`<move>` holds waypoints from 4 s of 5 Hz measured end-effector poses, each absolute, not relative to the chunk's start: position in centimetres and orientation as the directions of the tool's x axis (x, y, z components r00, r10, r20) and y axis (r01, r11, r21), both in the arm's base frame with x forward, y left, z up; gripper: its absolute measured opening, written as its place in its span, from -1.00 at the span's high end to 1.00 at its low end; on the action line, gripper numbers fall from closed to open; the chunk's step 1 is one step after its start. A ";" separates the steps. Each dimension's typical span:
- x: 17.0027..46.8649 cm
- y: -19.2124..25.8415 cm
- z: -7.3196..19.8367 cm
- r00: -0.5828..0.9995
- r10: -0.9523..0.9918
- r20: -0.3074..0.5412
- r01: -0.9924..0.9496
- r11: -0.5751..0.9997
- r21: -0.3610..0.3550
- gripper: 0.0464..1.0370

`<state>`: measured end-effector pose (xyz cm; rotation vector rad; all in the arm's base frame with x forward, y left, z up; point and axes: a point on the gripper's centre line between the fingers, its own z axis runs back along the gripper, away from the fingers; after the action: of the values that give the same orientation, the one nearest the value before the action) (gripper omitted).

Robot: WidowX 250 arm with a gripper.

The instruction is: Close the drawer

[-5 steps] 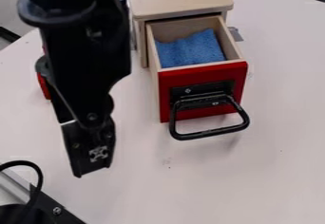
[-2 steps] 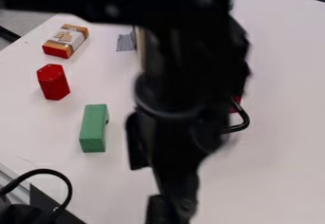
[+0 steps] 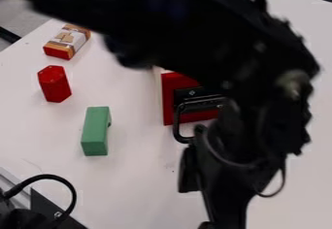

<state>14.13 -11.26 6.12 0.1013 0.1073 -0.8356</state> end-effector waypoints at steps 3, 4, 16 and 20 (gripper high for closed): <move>18.8 -14.1 1.4 0.636 -0.751 -0.181 0.771 0.631 0.089 -0.92; 20.3 -15.0 0.0 0.677 -0.708 -0.201 0.731 0.678 0.076 -0.92; 29.5 -8.9 0.9 0.838 -0.505 -0.206 0.527 0.848 0.067 -0.92; 33.5 -6.5 0.1 0.872 -0.437 -0.221 0.465 0.880 0.095 -0.92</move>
<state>33.47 -6.46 0.06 0.1468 0.1958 -0.4735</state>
